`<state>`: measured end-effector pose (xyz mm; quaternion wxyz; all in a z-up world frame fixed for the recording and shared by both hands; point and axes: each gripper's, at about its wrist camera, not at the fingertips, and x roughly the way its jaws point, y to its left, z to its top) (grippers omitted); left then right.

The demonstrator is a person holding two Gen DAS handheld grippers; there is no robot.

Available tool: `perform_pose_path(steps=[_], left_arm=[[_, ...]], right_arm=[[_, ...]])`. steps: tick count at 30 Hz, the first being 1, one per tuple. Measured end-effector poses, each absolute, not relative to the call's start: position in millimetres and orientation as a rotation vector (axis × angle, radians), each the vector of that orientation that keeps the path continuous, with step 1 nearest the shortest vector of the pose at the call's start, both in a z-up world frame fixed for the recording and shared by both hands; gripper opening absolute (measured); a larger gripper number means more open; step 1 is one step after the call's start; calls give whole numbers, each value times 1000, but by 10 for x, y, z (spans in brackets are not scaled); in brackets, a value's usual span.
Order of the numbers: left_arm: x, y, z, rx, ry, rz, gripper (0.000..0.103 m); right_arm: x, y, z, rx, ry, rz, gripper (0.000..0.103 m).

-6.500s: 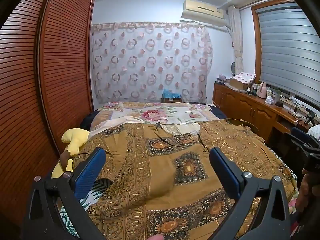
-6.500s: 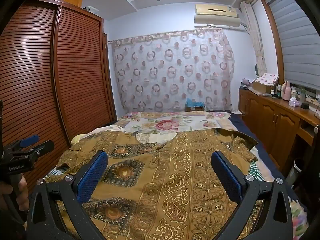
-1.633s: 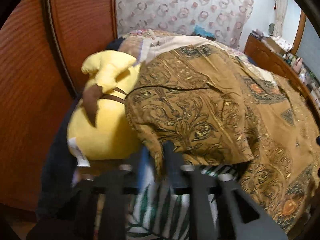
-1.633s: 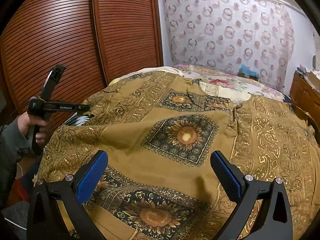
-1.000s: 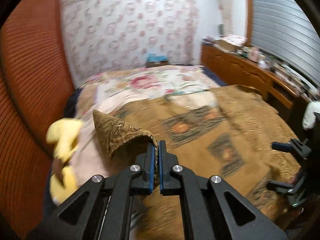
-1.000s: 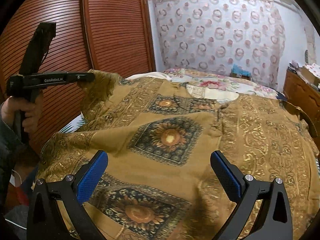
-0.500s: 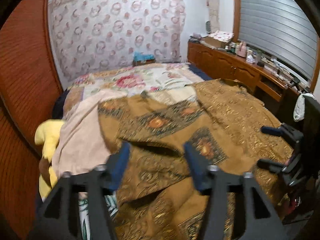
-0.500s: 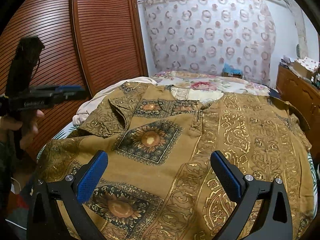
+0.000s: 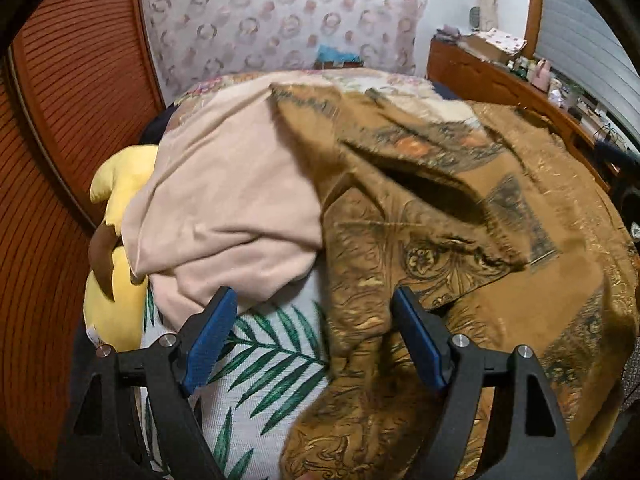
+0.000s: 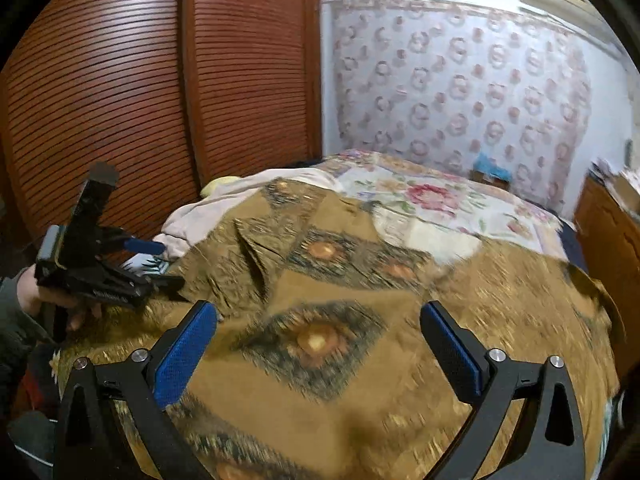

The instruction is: Fold small clothes

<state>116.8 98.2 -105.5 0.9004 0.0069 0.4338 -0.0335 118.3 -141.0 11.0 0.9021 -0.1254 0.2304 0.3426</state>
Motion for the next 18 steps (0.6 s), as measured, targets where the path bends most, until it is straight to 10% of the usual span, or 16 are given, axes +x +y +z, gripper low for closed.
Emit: perform_pose_path(steps=[18], left_arm=[[1186,1029,-1150,-2,907,-87,88]], right_arm=[[2419,-3,-415,-408,705,798,92]])
